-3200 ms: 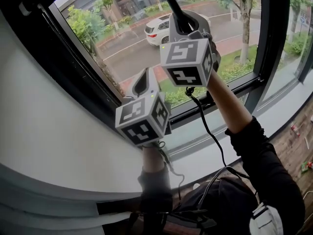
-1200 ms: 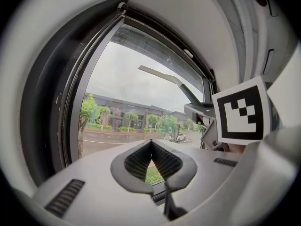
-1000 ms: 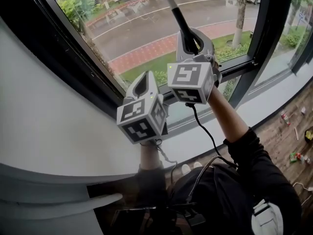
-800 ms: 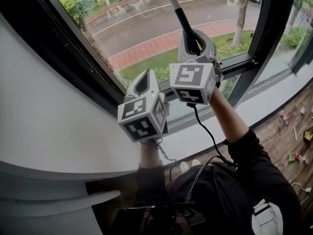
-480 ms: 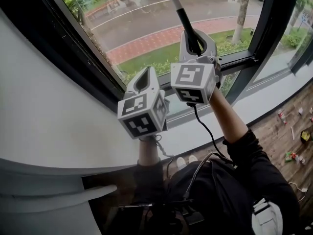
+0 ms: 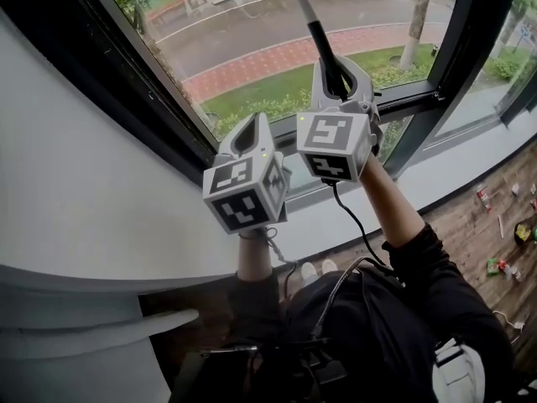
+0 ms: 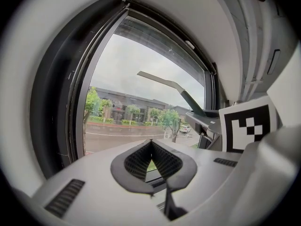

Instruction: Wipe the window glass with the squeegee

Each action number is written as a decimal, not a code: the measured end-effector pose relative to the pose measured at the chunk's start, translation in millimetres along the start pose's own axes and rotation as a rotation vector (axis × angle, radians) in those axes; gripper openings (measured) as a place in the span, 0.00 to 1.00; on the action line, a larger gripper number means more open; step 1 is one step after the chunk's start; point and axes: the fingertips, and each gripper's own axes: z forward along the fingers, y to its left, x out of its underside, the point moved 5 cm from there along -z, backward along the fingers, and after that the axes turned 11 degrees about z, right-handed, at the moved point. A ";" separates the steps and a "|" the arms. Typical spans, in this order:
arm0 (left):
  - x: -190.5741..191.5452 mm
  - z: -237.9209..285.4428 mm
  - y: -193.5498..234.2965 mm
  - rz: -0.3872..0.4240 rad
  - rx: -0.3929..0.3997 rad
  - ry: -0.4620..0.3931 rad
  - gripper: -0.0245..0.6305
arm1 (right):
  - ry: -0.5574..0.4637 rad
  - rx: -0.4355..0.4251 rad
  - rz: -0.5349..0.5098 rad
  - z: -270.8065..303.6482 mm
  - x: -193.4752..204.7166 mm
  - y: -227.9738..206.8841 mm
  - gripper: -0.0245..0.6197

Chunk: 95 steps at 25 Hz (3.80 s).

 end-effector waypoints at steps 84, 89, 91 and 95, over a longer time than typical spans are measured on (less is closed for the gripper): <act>122.1 7.9 -21.7 -0.091 0.076 0.288 0.04 | 0.460 -0.077 0.029 -54.6 179.7 22.5 0.14; 128.0 8.4 -20.9 -0.097 0.077 0.302 0.04 | 0.464 -0.070 -0.001 -53.8 192.6 22.5 0.14; 130.7 8.7 -22.0 -0.099 0.080 0.308 0.04 | 0.469 -0.068 -0.007 -54.3 196.7 22.3 0.13; 136.5 9.0 -23.9 -0.099 0.085 0.320 0.04 | 0.490 -0.075 -0.002 -55.8 202.5 23.7 0.14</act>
